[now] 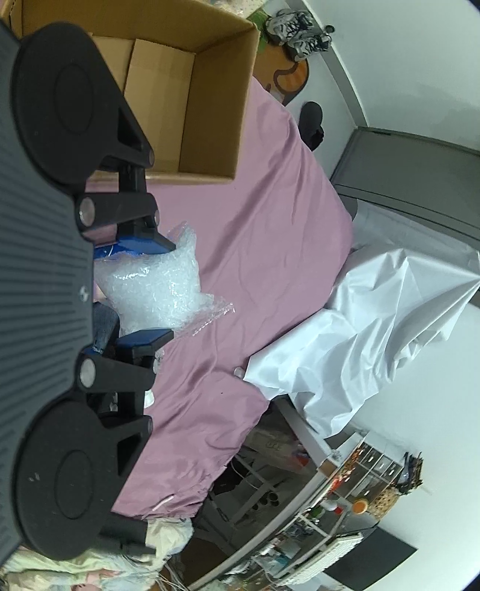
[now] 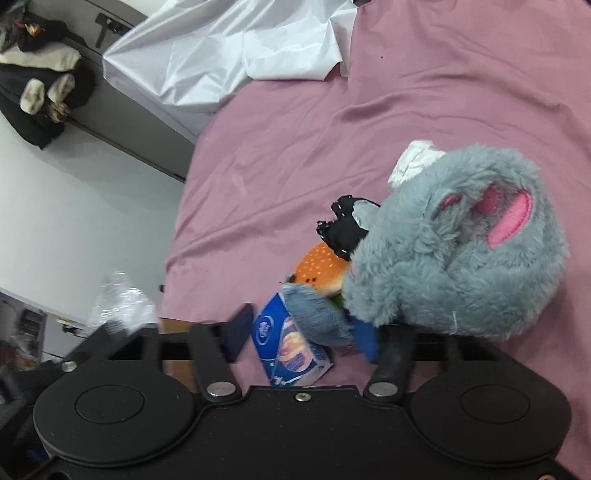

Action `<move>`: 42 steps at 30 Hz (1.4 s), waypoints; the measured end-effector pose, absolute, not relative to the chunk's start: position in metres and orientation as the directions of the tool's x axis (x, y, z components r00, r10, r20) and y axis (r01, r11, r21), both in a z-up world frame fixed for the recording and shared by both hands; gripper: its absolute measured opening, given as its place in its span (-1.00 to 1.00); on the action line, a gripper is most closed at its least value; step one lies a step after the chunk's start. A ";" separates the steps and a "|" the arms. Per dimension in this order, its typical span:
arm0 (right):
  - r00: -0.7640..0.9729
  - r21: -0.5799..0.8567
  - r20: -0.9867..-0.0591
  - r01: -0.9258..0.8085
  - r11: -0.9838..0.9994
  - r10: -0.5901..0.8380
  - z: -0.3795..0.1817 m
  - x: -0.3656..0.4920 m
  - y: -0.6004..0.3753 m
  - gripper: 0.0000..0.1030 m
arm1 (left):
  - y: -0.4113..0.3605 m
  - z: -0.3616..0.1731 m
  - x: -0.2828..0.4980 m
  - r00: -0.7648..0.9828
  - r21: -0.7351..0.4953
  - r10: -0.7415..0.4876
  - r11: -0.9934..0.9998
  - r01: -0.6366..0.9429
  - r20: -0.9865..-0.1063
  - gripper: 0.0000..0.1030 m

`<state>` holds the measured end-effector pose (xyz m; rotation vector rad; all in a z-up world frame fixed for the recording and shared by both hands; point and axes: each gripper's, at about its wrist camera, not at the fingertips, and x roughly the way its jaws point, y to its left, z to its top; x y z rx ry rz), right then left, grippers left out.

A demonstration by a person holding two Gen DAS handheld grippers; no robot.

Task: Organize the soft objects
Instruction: 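Grasp the grey-blue fuzzy pouch with the right gripper, then carry the bead bag with the left gripper into the box while the right carries the pouch there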

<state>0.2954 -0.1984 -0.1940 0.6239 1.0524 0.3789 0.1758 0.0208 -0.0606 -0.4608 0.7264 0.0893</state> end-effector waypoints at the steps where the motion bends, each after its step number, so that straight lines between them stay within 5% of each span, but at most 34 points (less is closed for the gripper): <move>1: 0.453 0.637 -0.689 0.006 0.770 0.566 -0.195 0.296 -0.198 -0.52 | 0.023 -0.060 0.175 0.751 -0.375 -0.076 0.896 -0.236 -0.656 -0.20; 8: 0.522 0.633 -0.639 -0.061 0.772 0.565 -0.171 0.278 -0.202 -0.70 | 0.034 -0.056 0.163 0.761 -0.380 -0.067 0.893 -0.243 -0.645 -0.20; 42: 0.556 0.655 -0.438 -0.341 0.674 0.707 -0.093 0.231 -0.154 -0.70 | 0.104 -0.042 0.114 0.793 -0.380 0.045 0.861 -0.339 -0.607 -0.19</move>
